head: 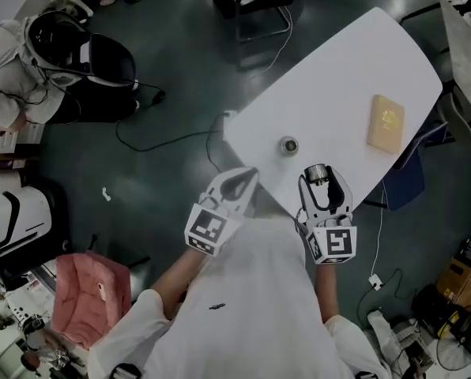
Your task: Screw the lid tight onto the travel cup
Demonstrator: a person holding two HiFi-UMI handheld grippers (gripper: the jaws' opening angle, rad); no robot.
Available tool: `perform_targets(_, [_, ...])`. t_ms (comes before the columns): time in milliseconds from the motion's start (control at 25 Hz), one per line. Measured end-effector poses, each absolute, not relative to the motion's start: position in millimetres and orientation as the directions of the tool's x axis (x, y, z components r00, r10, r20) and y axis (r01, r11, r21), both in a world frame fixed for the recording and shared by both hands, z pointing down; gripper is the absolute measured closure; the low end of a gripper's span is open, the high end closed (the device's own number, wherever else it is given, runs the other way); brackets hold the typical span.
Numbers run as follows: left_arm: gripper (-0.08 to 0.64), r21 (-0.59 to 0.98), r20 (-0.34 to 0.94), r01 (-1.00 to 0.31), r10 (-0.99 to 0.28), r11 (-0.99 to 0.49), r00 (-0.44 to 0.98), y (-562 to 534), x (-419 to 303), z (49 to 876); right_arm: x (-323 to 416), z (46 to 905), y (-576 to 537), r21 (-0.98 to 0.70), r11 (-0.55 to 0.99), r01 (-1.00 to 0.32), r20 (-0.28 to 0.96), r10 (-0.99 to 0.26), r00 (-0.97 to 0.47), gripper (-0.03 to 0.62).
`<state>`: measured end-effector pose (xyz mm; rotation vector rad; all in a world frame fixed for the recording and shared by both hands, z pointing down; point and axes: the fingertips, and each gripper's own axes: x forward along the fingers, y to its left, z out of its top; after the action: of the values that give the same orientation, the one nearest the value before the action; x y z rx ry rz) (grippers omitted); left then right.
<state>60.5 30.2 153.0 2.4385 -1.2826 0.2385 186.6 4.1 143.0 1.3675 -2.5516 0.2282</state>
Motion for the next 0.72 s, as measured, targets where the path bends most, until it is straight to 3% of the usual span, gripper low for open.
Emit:
perform_targets(520, [0.551, 0.192, 0.398, -0.787, -0.686, -0.587, 0.609, -6.6, 74.1, 227.3, 174.1, 196.6, -37.0, -0.036, 0.632, -0.774, 0.408, -0.698, -0.588, 0.341])
perform_targets(640, [0.467, 0.182, 0.419, -0.767, -0.657, -0.615, 0.627, -10.6, 81.3, 248.8, 168.4, 211.5, -41.1, -0.043, 0.656, -0.754, 0.447, -0.662, -0.602, 0.341])
perform_targets(720, [0.455, 0.177, 0.429, -0.756, -0.641, -0.631, 0.636, -15.6, 88.7, 263.4, 168.2, 223.2, -45.2, -0.046, 0.675, -0.737, 0.474, -0.635, -0.611, 0.341])
